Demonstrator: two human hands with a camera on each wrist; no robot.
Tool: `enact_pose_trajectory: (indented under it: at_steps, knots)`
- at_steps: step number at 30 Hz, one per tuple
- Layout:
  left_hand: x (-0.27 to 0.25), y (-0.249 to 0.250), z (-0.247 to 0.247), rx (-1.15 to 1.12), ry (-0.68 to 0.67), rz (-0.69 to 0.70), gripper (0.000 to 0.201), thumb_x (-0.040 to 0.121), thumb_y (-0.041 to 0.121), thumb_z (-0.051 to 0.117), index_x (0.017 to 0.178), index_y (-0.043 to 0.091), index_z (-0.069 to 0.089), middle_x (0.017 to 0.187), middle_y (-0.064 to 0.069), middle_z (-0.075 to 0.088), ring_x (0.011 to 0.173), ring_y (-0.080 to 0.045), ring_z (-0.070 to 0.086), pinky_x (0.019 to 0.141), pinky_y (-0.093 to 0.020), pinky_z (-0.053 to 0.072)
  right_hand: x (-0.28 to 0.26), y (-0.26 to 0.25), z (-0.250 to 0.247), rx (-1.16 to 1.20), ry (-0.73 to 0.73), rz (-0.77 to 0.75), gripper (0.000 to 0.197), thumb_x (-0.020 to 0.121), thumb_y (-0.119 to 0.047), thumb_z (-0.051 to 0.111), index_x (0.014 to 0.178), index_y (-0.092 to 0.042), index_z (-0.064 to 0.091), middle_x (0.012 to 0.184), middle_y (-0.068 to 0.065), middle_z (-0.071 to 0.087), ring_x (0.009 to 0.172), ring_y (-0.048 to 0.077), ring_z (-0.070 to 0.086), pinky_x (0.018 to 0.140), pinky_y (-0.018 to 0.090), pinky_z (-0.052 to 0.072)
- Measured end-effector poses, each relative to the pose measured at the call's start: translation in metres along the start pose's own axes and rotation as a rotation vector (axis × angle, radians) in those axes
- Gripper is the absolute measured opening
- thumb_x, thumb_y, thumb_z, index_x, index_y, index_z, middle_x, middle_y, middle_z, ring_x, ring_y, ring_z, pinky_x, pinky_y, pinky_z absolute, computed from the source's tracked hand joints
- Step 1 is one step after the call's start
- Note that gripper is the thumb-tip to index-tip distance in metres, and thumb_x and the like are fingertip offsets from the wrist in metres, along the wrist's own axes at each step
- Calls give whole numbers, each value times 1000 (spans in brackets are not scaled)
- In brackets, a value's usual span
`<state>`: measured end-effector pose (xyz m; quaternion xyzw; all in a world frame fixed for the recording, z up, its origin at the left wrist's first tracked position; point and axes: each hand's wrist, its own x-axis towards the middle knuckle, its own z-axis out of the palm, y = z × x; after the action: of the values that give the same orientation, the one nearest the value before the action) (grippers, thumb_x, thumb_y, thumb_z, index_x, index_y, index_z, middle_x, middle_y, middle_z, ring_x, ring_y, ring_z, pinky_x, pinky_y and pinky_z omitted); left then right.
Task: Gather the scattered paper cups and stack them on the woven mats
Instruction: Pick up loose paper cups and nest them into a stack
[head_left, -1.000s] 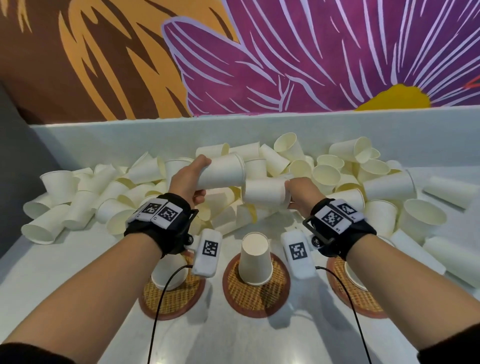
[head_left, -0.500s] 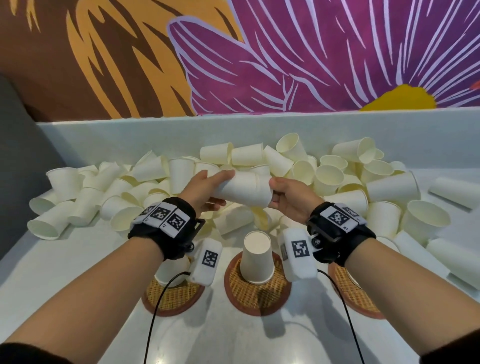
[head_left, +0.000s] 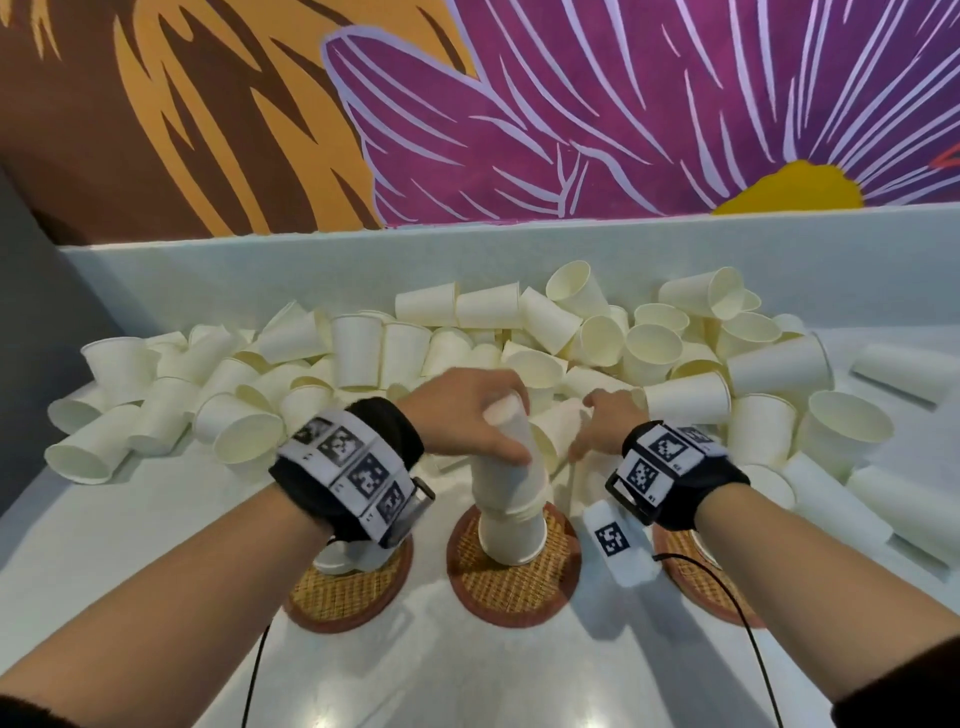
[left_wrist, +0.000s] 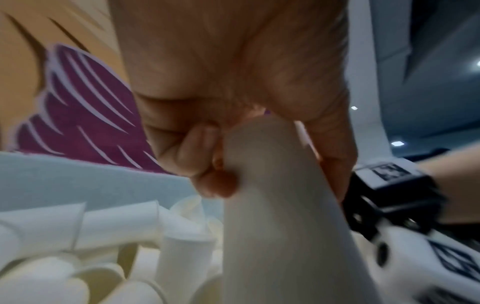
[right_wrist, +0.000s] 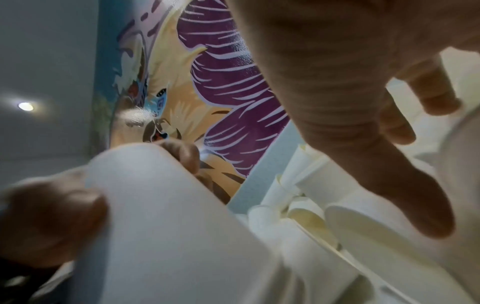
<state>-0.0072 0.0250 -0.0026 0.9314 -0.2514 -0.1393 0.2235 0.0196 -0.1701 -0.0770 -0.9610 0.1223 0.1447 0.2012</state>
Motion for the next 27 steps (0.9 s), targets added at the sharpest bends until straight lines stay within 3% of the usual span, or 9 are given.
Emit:
enact_pose_trajectory:
  at_steps: [4,12,15,18,20,22,24,25,27]
  knots:
    - [5,1,47,363,-276,90,56,73,39,73,121,29,45,115,-2,51,102,-24,52,80,-37,46,0,2,11,15,1,43,74,72,-22,79,133,-5,40,133,13,48,123,29,49,101,37,45]
    - [8,-1,40,257,-222,97,57,68,43,76,116,29,48,113,1,57,96,-19,52,77,-33,46,-9,1,1,103,9,35,61,76,-14,75,128,-4,45,128,13,53,120,26,51,87,27,44]
    - [4,5,48,382,-262,134,60,70,41,75,121,30,44,113,1,53,91,-18,49,70,-30,40,-11,0,-3,50,-35,39,49,76,-20,76,117,-5,55,119,12,58,111,25,56,81,27,45]
    - [1,3,64,485,-277,167,69,69,36,76,125,28,37,117,-1,49,97,-25,55,69,-33,46,-14,-2,-5,-59,-124,65,41,79,-31,72,111,-6,60,110,12,60,102,23,58,80,28,46]
    - [2,-1,66,458,-273,164,75,67,44,78,127,29,35,123,0,46,105,-24,52,77,-34,49,-17,-2,-6,-140,-121,83,44,85,-32,65,119,-6,57,110,11,59,103,22,57,88,28,45]
    - [3,-3,61,367,-337,145,81,67,59,72,132,31,32,132,1,43,115,-21,47,91,-37,46,-16,-1,-7,-155,-122,87,43,85,-28,65,120,-4,57,101,9,56,94,20,54,81,26,43]
    - [3,-1,52,155,-376,101,78,75,68,57,138,29,31,139,1,42,122,-18,44,100,-38,41,-15,-2,-11,-119,-109,81,40,87,-24,62,120,-1,55,105,11,58,99,22,55,82,28,42]
    - [5,1,47,24,-337,73,72,82,67,48,139,25,34,139,0,44,121,-16,45,101,-36,39,-15,-2,-15,-91,-78,62,38,89,-22,59,120,0,54,113,13,59,106,25,56,85,29,43]
    - [12,0,36,-186,-117,-11,64,89,63,31,132,18,46,130,-2,54,111,-15,52,97,-33,41,-13,-3,-24,-20,-29,43,32,93,-20,51,117,1,54,121,16,58,114,29,55,85,31,41]
